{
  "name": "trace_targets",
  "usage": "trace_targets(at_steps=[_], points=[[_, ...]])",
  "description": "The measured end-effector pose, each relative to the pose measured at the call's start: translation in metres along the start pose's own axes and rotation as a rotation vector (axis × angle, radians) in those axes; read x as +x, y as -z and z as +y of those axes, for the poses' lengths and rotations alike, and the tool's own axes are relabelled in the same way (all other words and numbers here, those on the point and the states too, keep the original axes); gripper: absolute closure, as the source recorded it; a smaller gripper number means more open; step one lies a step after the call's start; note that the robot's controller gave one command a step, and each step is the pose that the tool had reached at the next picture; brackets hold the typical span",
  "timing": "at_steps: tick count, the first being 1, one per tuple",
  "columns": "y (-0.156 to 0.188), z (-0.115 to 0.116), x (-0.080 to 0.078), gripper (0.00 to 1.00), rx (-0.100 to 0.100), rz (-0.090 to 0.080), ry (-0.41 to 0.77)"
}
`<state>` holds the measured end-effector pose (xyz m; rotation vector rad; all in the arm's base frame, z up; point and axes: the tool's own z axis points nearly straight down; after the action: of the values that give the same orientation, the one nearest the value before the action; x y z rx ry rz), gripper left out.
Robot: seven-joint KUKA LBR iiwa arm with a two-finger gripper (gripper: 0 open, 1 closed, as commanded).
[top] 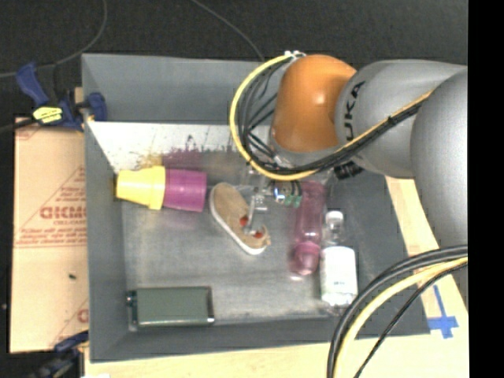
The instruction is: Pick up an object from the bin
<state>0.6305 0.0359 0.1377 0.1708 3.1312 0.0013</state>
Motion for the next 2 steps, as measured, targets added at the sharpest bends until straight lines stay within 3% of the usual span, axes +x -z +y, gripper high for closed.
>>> trace_targets(at_steps=[1,2], points=[[-0.019,0.018,0.004,0.0,-0.002,-0.001,-0.239],[-0.065,0.007,0.006,0.0,-0.003,-0.01,-0.28]])
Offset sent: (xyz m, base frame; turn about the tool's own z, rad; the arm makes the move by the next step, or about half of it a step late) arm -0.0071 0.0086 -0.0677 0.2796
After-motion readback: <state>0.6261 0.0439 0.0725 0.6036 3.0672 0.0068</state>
